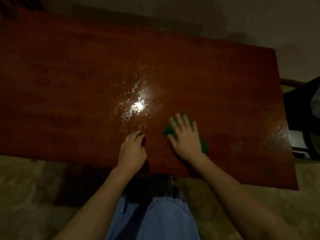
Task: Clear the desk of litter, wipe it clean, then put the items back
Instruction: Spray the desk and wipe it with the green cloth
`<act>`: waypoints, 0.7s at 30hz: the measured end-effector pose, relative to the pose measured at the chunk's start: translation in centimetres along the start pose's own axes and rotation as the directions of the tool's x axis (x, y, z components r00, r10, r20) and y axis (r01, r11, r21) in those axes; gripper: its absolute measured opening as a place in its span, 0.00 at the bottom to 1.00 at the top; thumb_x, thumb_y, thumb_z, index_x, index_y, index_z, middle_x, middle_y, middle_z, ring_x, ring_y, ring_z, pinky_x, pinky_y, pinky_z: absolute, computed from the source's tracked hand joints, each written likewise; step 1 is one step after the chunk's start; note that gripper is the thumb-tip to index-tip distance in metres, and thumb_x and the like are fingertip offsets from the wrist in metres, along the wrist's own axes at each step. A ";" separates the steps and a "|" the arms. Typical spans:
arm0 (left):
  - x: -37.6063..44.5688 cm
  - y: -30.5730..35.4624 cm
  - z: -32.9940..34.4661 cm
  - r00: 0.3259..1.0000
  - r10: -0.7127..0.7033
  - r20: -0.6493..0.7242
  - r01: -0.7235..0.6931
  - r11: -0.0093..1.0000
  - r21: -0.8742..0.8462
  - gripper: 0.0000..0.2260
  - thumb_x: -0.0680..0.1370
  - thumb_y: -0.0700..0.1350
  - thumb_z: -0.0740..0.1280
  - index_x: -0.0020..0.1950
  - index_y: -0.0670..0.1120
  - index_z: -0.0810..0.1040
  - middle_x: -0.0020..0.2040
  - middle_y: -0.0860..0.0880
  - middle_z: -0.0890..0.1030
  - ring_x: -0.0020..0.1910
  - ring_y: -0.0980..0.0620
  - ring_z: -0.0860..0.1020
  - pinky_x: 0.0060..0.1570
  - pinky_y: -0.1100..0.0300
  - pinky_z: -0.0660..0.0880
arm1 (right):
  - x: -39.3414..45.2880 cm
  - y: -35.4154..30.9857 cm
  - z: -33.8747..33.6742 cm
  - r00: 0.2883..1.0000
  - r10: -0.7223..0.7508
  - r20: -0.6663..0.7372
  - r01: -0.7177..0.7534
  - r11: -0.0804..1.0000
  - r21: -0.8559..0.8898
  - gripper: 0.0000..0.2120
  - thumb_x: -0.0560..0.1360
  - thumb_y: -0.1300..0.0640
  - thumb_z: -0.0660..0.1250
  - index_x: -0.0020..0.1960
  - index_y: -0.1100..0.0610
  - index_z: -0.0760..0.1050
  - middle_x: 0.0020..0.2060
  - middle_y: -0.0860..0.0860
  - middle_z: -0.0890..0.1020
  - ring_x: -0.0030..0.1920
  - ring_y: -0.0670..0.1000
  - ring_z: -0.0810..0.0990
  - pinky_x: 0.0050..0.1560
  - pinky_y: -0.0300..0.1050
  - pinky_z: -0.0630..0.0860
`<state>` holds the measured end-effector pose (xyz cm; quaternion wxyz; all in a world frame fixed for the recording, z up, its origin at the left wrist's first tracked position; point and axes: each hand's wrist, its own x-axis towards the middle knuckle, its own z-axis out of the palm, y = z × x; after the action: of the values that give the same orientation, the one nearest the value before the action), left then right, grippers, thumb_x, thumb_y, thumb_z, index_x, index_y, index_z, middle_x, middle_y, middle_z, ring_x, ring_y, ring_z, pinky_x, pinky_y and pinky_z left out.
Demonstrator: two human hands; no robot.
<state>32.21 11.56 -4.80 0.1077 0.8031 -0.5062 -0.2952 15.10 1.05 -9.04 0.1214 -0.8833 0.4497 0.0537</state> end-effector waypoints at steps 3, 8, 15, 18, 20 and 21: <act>0.4 0.2 0.0 1.000 0.006 -0.007 -0.006 1.000 -0.006 0.22 0.77 0.37 0.59 0.72 0.43 0.67 0.73 0.46 0.65 0.72 0.47 0.60 0.71 0.53 0.58 | -4.4 -1.9 1.9 0.903 -0.428 0.040 0.430 0.897 -0.099 0.28 0.77 0.40 0.52 0.75 0.48 0.60 0.74 0.51 0.64 0.73 0.57 0.63 0.68 0.67 0.61; 1.6 1.7 -0.2 1.000 0.009 0.009 -0.009 0.999 -0.038 0.22 0.78 0.37 0.58 0.73 0.43 0.66 0.74 0.46 0.64 0.73 0.47 0.59 0.72 0.52 0.57 | -8.8 4.3 2.7 0.593 -0.755 0.280 0.803 0.529 -0.275 0.35 0.76 0.40 0.59 0.78 0.47 0.49 0.77 0.47 0.51 0.76 0.53 0.49 0.71 0.65 0.49; 4.5 4.0 -0.2 1.000 -0.018 0.009 0.019 0.996 -0.085 0.22 0.79 0.37 0.58 0.73 0.44 0.65 0.74 0.46 0.64 0.73 0.48 0.58 0.72 0.52 0.58 | -5.8 9.4 -0.3 0.940 -0.305 0.153 0.320 0.943 -0.088 0.26 0.81 0.39 0.42 0.77 0.46 0.49 0.76 0.49 0.56 0.75 0.53 0.56 0.73 0.61 0.54; 6.0 5.4 -0.1 0.999 -0.039 -0.013 0.037 0.995 -0.098 0.21 0.79 0.38 0.57 0.73 0.44 0.66 0.73 0.46 0.64 0.73 0.48 0.59 0.72 0.54 0.57 | 1.1 10.9 -2.4 0.988 0.149 0.044 -0.150 0.989 0.012 0.30 0.78 0.37 0.40 0.77 0.47 0.45 0.76 0.49 0.48 0.77 0.53 0.48 0.75 0.58 0.45; 7.2 6.1 -0.3 0.998 -0.061 -0.036 0.057 0.993 -0.103 0.21 0.79 0.38 0.57 0.73 0.44 0.65 0.74 0.47 0.64 0.73 0.49 0.59 0.72 0.54 0.57 | 7.0 11.1 -3.6 0.950 0.312 0.019 -0.312 0.949 0.032 0.30 0.80 0.38 0.43 0.78 0.49 0.44 0.77 0.51 0.47 0.77 0.54 0.45 0.74 0.58 0.41; 7.7 6.4 -0.4 0.996 -0.077 -0.045 0.072 0.992 -0.106 0.21 0.80 0.38 0.57 0.73 0.44 0.65 0.74 0.47 0.64 0.73 0.49 0.58 0.72 0.55 0.56 | 9.9 10.7 -4.3 0.940 0.341 0.018 -0.342 0.939 0.035 0.31 0.80 0.39 0.45 0.78 0.51 0.44 0.78 0.53 0.46 0.77 0.55 0.45 0.75 0.58 0.41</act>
<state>30.01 1.74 -4.30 0.1509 0.8217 -0.4571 -0.3051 12.20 -13.85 -8.69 0.1294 -0.7891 0.5963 0.0704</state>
